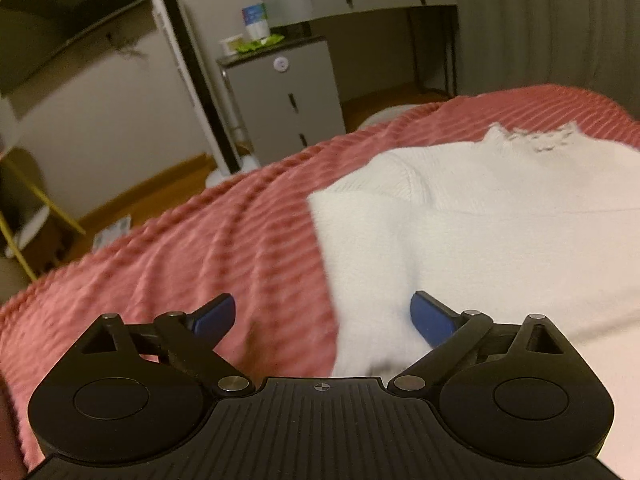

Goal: Fold small clothes

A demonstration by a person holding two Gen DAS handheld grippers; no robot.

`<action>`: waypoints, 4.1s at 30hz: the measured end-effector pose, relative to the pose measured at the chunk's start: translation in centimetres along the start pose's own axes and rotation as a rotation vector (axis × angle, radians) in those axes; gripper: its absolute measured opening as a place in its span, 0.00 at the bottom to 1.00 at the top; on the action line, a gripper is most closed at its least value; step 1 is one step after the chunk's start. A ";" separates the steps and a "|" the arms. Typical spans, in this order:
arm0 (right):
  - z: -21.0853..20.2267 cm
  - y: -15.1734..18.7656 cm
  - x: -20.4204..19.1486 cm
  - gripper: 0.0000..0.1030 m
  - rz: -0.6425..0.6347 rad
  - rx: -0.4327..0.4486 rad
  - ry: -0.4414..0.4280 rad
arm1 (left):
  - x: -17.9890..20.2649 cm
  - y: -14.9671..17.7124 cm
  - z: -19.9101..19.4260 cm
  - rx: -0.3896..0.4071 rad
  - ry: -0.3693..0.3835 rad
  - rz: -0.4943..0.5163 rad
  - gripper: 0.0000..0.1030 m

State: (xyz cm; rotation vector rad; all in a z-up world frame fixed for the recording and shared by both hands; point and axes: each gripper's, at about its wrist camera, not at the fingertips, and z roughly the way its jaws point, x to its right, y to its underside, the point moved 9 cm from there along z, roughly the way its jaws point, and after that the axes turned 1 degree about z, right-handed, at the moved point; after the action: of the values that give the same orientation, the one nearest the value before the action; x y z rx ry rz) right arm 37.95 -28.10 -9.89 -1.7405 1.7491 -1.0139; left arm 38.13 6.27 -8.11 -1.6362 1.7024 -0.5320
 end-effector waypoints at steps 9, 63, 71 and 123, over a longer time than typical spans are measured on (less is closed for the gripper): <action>-15.0 11.8 1.1 0.47 0.245 -0.085 -0.224 | -1.8 13.9 -11.9 -0.197 0.295 -0.038 0.95; -23.8 21.7 1.5 0.07 0.497 -0.396 -0.519 | -2.6 19.1 -20.1 -0.432 0.559 -0.155 0.10; -23.6 14.0 2.4 0.07 0.665 -0.215 -0.602 | -5.8 10.2 -19.6 -0.268 0.639 -0.372 0.10; -10.0 10.1 1.5 0.22 0.234 -0.117 -0.287 | -3.0 11.0 -10.5 -0.207 0.629 -0.387 0.22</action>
State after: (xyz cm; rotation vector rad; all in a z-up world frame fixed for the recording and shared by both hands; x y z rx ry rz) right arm 23.74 -28.66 -11.23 -1.6092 1.7997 -0.5433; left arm 22.77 8.60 -8.40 -2.1165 1.9204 -1.1917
